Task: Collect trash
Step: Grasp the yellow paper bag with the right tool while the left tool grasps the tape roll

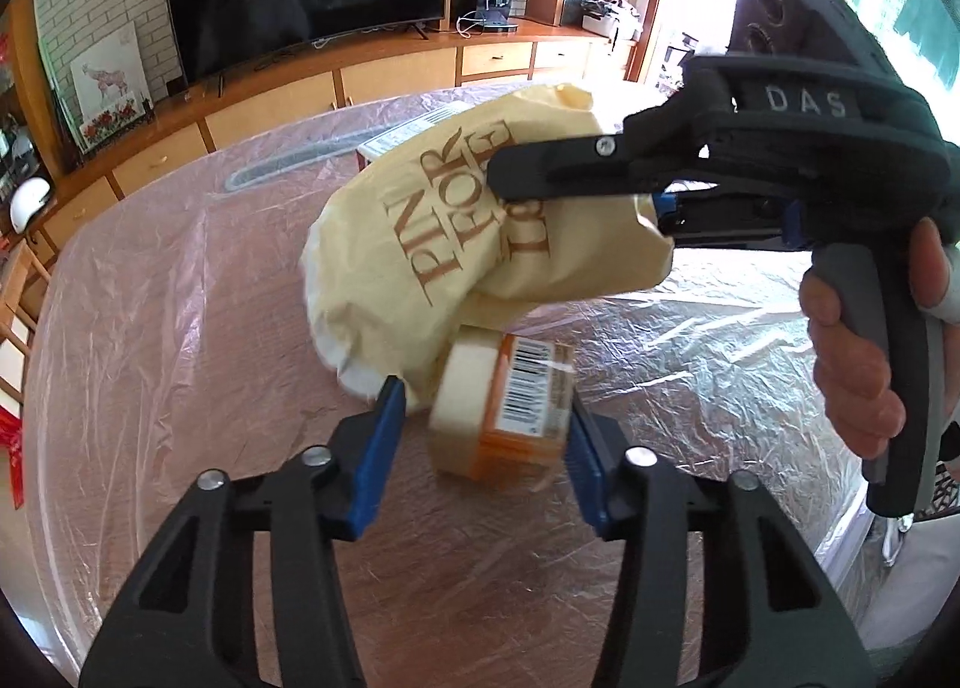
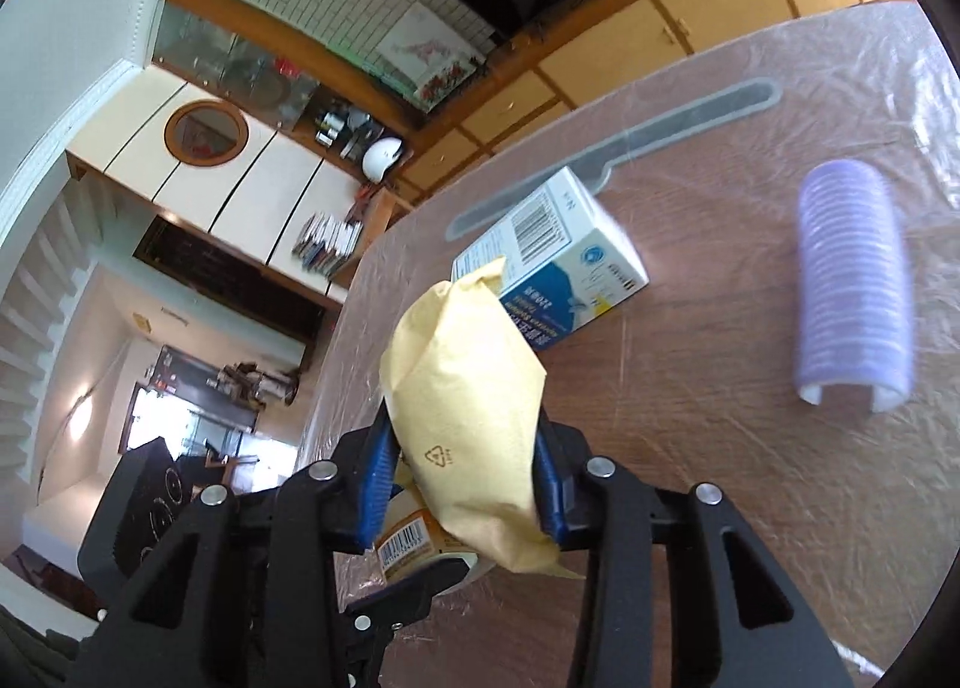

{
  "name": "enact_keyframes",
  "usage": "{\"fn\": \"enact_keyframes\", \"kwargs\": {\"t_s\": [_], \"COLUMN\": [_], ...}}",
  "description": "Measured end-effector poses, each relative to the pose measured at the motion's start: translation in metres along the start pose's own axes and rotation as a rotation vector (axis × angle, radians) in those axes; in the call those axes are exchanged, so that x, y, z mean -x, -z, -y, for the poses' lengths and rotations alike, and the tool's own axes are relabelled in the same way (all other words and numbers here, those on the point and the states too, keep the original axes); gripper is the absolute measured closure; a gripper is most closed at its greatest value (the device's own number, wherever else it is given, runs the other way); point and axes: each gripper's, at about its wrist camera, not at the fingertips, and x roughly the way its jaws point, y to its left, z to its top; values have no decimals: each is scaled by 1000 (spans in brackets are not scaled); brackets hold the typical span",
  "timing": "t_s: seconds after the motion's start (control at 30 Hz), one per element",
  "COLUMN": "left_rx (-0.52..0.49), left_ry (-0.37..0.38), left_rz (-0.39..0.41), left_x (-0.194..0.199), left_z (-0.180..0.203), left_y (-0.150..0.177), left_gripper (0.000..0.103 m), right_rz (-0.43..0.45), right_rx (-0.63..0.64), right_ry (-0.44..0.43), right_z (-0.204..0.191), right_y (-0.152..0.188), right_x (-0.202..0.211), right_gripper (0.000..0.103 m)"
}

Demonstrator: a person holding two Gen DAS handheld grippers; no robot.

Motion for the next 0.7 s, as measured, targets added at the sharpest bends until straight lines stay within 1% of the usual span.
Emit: {"fn": "enact_keyframes", "kwargs": {"t_s": [0.03,0.1,0.27,0.37,0.47,0.53,0.6,0.7], "left_rx": [-5,-8,-8,13,57,82,91,104], "left_ry": [-1,-3,-4,-6,-6,-3,-19,-37], "left_rz": [-2,-7,1,3,13,18,24,29], "left_x": [0,1,10,14,20,24,28,33], "left_z": [2,2,2,0,-5,-8,-9,-9], "left_y": [1,3,9,12,15,17,18,20], "left_gripper": [64,64,65,65,65,65,65,65], "right_rz": [17,58,96,120,140,149,155,157], "right_rx": [-7,-38,-70,-105,-136,-129,-105,-48], "right_ry": [-4,-20,-19,-34,-49,-28,10,90], "right_z": [0,2,8,13,17,16,12,2], "right_y": [0,-2,-6,-4,0,3,8,18], "right_x": [2,10,23,34,44,53,62,76], "right_gripper": [66,67,67,67,67,67,67,67]}}
